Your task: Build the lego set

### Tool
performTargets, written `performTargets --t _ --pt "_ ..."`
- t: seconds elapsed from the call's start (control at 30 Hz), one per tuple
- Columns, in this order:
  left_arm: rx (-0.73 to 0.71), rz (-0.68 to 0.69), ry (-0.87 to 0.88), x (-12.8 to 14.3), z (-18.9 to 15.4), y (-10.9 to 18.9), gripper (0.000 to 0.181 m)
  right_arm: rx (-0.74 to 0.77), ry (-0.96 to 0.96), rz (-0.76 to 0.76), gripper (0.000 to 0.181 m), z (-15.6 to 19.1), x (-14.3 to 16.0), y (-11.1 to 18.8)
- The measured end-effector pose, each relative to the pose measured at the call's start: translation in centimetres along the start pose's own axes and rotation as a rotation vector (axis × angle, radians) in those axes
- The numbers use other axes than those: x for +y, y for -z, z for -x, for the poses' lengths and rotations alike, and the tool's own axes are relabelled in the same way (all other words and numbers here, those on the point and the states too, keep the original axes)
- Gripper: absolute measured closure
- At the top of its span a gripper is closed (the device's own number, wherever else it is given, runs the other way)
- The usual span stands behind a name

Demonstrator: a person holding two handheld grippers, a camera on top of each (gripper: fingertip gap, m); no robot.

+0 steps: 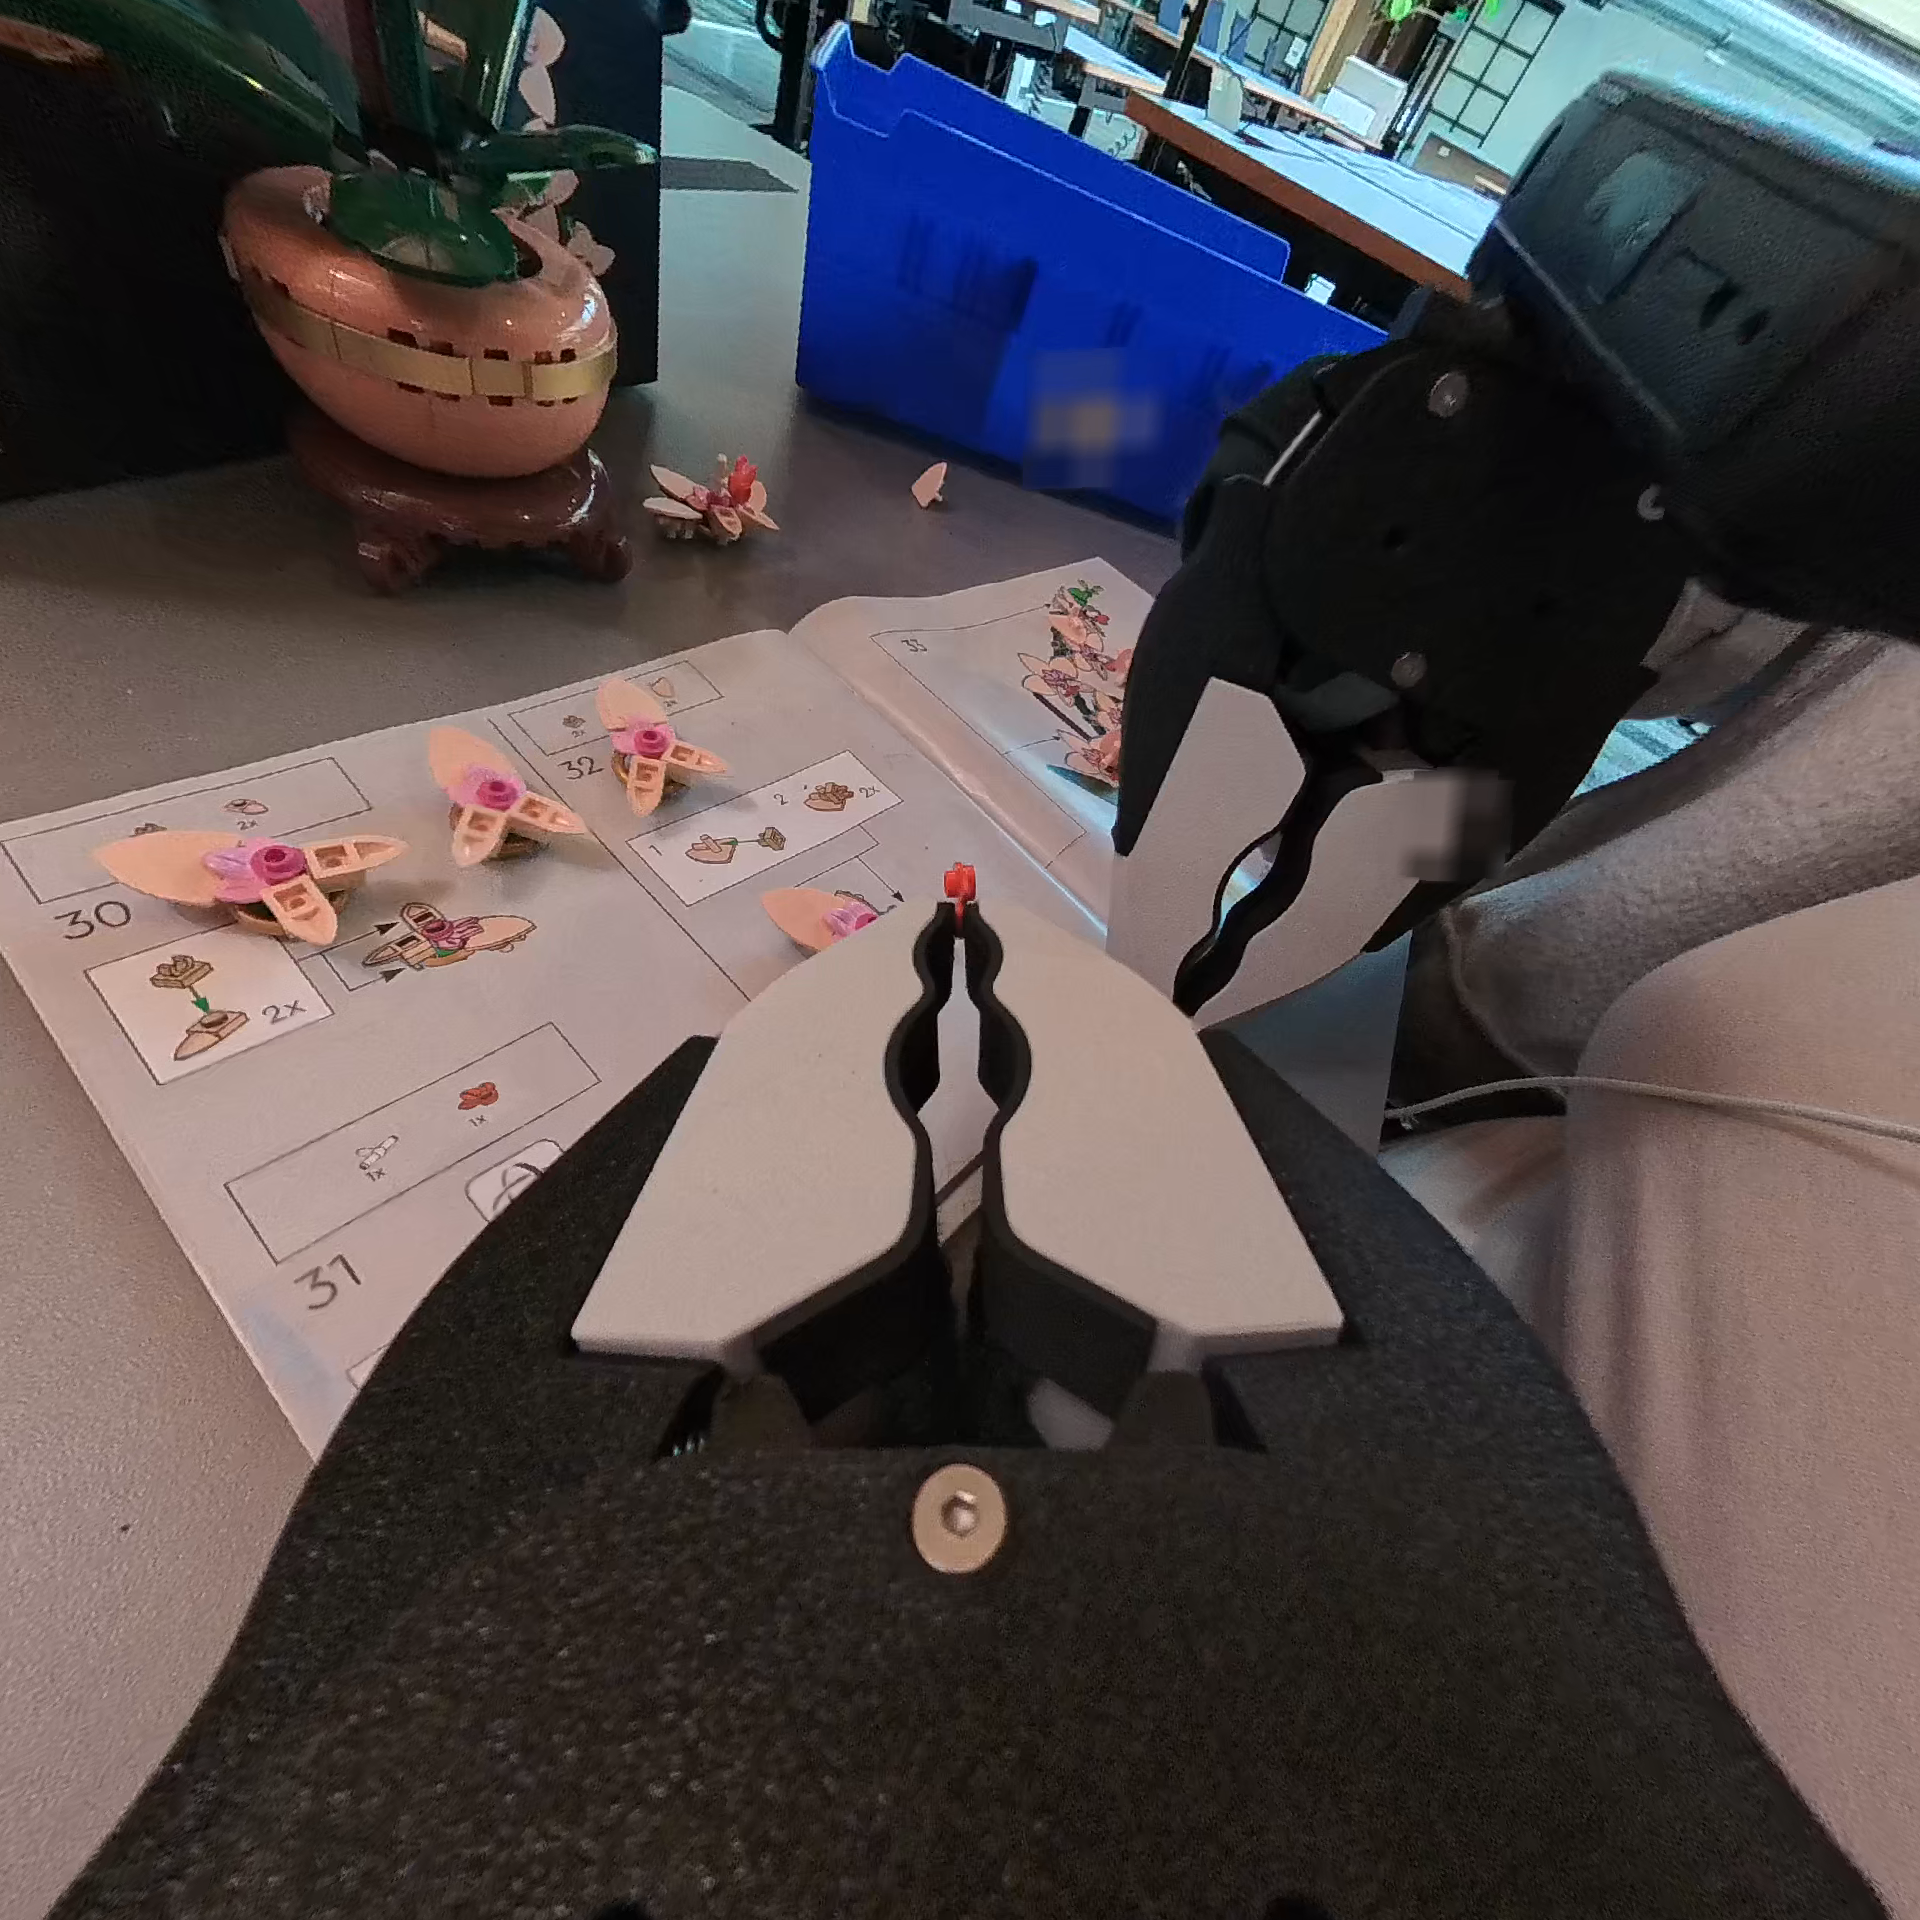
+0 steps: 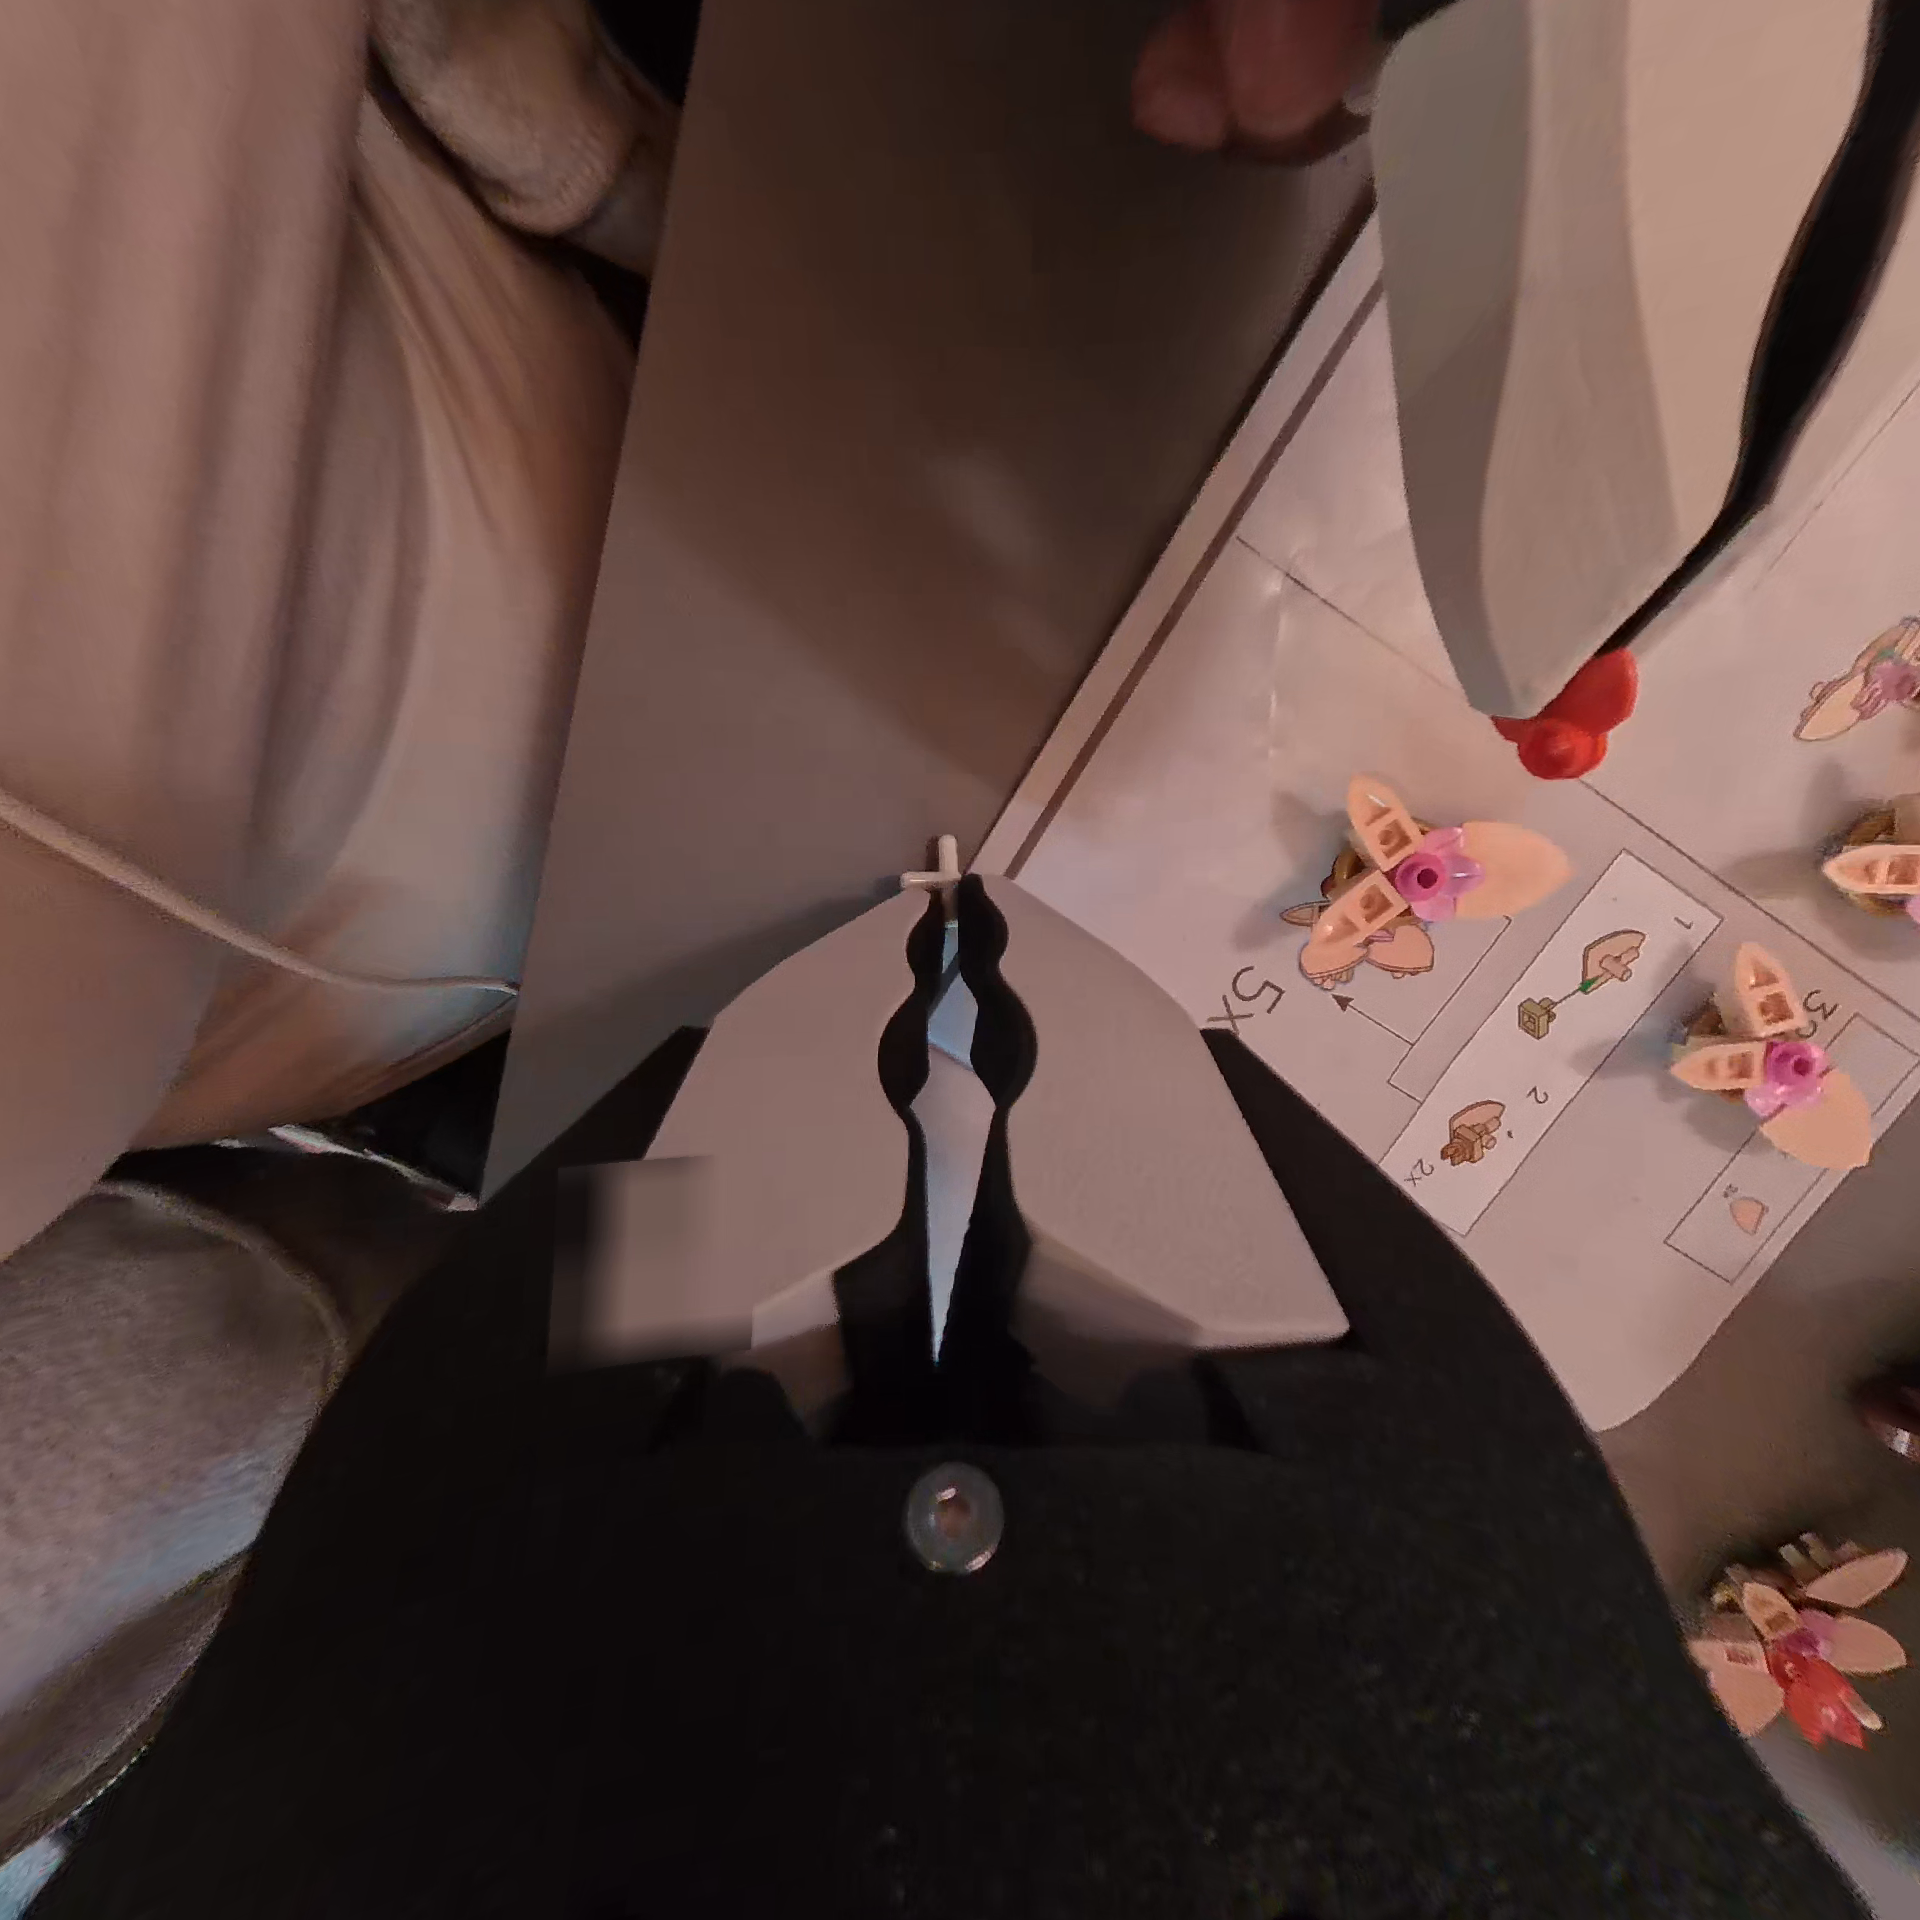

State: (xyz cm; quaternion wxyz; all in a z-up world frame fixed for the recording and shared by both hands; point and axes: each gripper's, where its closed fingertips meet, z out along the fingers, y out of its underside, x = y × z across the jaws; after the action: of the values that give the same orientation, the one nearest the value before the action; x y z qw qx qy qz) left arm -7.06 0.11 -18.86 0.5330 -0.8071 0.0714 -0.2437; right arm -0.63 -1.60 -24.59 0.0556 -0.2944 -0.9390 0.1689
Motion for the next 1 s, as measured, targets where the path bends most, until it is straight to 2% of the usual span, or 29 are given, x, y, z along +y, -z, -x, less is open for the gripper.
performTargets --t 0.03,0.13,0.2,0.3,0.37,0.43,0.5,0.6,0.67,0.73,0.87,1.0 --pt "-0.001 0.002 -0.003 0.0 0.0 0.0 0.180 0.001 0.000 -0.021 0.179 0.0 -0.1 0.0" --pt "0.002 -0.004 -0.004 0.0 0.0 0.0 0.180 0.024 -0.026 -0.111 0.179 -0.3 -0.7 0.5" --pt "0.004 -0.021 0.010 -0.2 0.1 0.2 0.180 0.118 -0.031 -0.187 0.179 -1.4 -1.3 1.8" --pt "0.005 -0.084 0.057 -1.0 0.5 0.6 0.180 0.447 0.062 -0.308 0.178 -4.3 -2.3 5.2" --pt "0.057 -0.140 0.126 -1.7 0.2 0.8 0.180 0.706 0.132 -0.389 0.178 -6.0 -3.3 8.2" --pt "0.139 -0.193 0.201 -2.4 -0.7 0.8 0.180 0.882 0.168 -0.425 0.178 -7.0 -4.0 10.2" --pt "0.214 -0.233 0.213 -3.3 -2.0 0.8 0.180 0.982 0.224 -0.459 0.179 -7.1 -5.0 11.3" --pt "0.281 -0.290 0.253 -4.6 -3.4 1.2 0.180 1.042 0.268 -0.462 0.179 -7.0 -5.1 11.5" --pt "0.302 -0.335 0.362 -5.4 -3.3 1.3 0.180 1.103 0.271 -0.503 0.179 -6.8 -5.2 12.5" --pt "0.349 -0.412 0.558 -6.3 -3.1 1.3 0.181 1.159 0.261 -0.552 0.179 -6.6 -5.5 13.5" --pt "0.441 -0.531 0.955 -7.4 -3.0 0.8 0.181 1.342 0.318 -0.508 0.179 -7.2 -5.3 14.5" --pt "0.474 -0.545 1.103 -7.8 -3.6 0.2 0.181 1.394 0.373 -0.472 0.179 -7.7 -4.7 14.6"
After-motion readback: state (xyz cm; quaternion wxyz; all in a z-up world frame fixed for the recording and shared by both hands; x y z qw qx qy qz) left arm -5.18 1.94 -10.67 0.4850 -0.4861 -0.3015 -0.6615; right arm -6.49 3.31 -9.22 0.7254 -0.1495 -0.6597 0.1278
